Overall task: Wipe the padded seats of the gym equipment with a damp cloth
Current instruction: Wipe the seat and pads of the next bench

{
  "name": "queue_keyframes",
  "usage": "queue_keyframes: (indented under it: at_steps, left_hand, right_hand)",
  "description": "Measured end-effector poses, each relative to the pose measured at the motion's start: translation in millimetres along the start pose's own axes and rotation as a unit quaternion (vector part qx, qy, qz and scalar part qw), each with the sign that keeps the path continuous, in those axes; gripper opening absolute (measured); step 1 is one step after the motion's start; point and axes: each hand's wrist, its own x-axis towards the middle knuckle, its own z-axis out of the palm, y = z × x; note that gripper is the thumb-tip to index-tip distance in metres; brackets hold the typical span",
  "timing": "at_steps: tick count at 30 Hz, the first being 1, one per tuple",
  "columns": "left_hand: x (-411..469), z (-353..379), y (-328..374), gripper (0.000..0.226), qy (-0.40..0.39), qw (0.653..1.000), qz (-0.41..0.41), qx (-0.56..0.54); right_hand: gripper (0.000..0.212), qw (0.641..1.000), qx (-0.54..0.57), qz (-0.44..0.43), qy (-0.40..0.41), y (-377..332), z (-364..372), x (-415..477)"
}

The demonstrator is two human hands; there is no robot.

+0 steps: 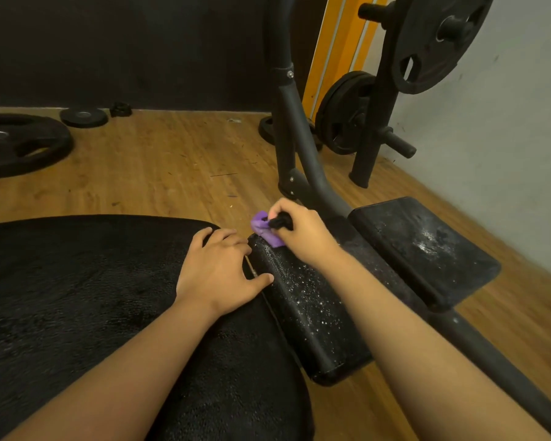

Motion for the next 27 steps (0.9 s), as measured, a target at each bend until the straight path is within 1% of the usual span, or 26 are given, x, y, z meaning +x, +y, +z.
queue_keyframes:
  at_steps: [2,3,6,9,10,12,14,16,19,22,24,27]
  left_hand:
    - [-0.5,0.2,-0.3,0.077,0.001,1.000,0.002,-0.004]
    - [-0.3,0.9,-0.9,0.075,0.002,1.000,0.003,-0.003]
    - [0.3,2.6,-1.2,0.071,0.003,1.000,0.003,-0.005]
    - [1.1,2.7,-1.8,0.070,0.008,1.000,0.003,-0.012]
    - [1.5,3.0,-2.1,0.070,0.007,1.000,0.003,-0.014]
    - [2.6,2.5,-2.3,0.069,0.004,1.000,0.001,-0.017]
    - [3.0,1.6,-1.8,0.066,0.013,1.000,-0.007,-0.023]
    - [0.9,-0.8,0.5,0.064,0.037,0.998,-0.033,-0.025]
    - [-3.0,-6.4,3.6,0.074,0.056,0.995,-0.078,-0.022]
    - [-5.5,-14.1,4.2,0.082,0.023,0.997,-0.072,-0.022]
    - [-12.5,-19.4,-2.0,0.089,0.010,0.998,-0.061,-0.030]
    - [-31.6,-22.2,-18.6,0.094,0.011,0.998,-0.053,-0.020]
  right_hand:
    - [0.020,1.000,-0.008,0.002,-0.013,8.3,-12.2,-3.8]
    - [0.020,1.000,-0.020,0.009,-0.007,17.4,-20.0,-5.1]
    - [0.018,0.996,-0.042,0.067,0.047,43.5,-40.9,-5.9]
    - [0.019,0.991,-0.059,0.095,0.067,41.4,-38.3,-0.1]
    - [0.021,0.992,-0.053,0.090,0.066,32.8,-32.0,1.9]
    - [0.023,0.997,-0.031,0.050,0.045,11.1,-13.1,2.4]
    - [0.019,1.000,-0.012,0.011,0.012,-8.5,4.4,0.6]
    - [0.015,1.000,-0.001,-0.014,-0.007,-19.6,11.1,-3.8]
    - [0.012,0.998,-0.014,-0.031,-0.052,-24.5,5.5,-17.9]
    - [0.014,0.993,-0.047,-0.042,-0.100,-22.9,-4.5,-34.5]
    - [0.014,0.992,-0.051,-0.044,-0.105,-21.1,-8.2,-38.1]
    - [0.015,0.995,-0.037,-0.032,-0.083,-23.8,-3.6,-29.3]
